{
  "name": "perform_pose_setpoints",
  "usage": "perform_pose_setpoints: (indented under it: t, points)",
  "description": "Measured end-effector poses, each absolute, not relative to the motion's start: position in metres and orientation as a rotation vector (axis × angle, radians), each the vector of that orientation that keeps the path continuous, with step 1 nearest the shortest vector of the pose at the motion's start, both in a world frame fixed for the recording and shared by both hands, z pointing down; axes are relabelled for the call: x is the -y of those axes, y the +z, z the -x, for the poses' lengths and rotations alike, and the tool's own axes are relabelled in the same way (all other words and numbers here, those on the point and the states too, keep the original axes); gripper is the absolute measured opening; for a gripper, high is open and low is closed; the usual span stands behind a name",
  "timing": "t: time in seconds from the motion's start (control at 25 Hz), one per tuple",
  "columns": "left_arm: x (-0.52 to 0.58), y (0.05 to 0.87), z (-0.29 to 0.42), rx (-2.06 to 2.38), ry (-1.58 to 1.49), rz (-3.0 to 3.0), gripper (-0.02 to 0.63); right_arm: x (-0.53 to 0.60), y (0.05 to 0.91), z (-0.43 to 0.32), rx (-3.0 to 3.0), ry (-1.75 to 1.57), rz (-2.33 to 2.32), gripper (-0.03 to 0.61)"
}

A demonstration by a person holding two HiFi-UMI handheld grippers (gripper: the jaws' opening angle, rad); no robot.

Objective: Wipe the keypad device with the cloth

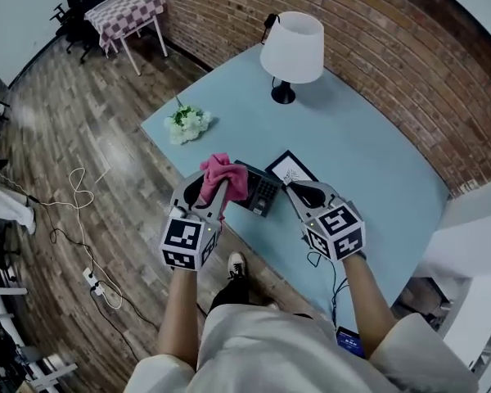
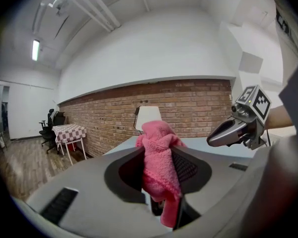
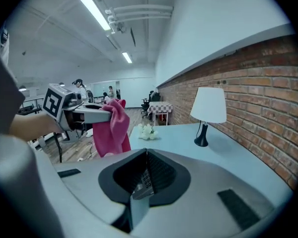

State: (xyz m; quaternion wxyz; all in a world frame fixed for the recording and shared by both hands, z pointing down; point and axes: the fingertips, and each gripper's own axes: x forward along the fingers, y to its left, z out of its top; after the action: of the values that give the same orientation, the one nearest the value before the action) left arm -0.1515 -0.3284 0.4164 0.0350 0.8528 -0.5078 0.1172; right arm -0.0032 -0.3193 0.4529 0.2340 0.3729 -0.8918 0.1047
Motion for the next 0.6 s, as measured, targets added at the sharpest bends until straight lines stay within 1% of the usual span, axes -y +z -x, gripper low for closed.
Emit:
perform_pose_setpoints:
  t: [0.16,0.32,0.6]
  points:
    - [0.355,0.449,0.145,1.491,0.456,-2.638,0.158,0.333,0.488,0.011,2.364,0.306,-0.988,0.058]
    - [0.376,0.485,0.141,1.407,0.545,-2.633,0.158,0.345,0.522,0.013,2.285,0.33,-0.993,0.058]
    - [0.407,0.529,0.131,1.312,0.619,-2.614,0.158,0.369,0.552,0.013,2.221,0.363,-1.015,0.058]
